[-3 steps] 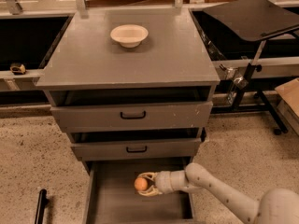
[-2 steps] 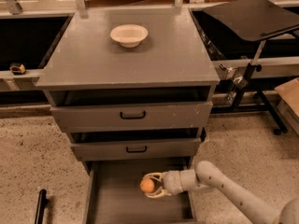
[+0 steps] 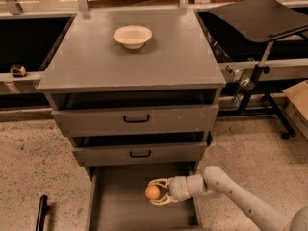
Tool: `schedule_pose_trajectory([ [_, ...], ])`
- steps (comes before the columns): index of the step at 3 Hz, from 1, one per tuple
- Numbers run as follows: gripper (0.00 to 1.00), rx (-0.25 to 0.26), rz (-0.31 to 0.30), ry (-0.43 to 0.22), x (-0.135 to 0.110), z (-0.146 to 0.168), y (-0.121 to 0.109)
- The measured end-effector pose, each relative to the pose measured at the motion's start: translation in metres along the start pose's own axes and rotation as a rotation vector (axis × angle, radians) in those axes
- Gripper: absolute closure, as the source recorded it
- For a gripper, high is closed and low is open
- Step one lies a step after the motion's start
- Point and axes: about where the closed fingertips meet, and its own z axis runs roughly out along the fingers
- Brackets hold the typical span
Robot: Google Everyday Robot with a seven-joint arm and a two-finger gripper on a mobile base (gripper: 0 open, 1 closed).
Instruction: Pick orange from bottom drawer and place on counter
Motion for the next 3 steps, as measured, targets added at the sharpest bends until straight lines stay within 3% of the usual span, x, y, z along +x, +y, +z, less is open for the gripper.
schedule_pose_trajectory([
  [1, 1.0, 0.023, -0.027, 0.063, -0.014, -0.003, -0.003],
  [2, 1.0, 0.126, -0.108, 0.216, -0.072, -0.039, -0.027],
  [3, 1.0, 0.206, -0.157, 0.317, -0.152, -0.044, -0.046],
])
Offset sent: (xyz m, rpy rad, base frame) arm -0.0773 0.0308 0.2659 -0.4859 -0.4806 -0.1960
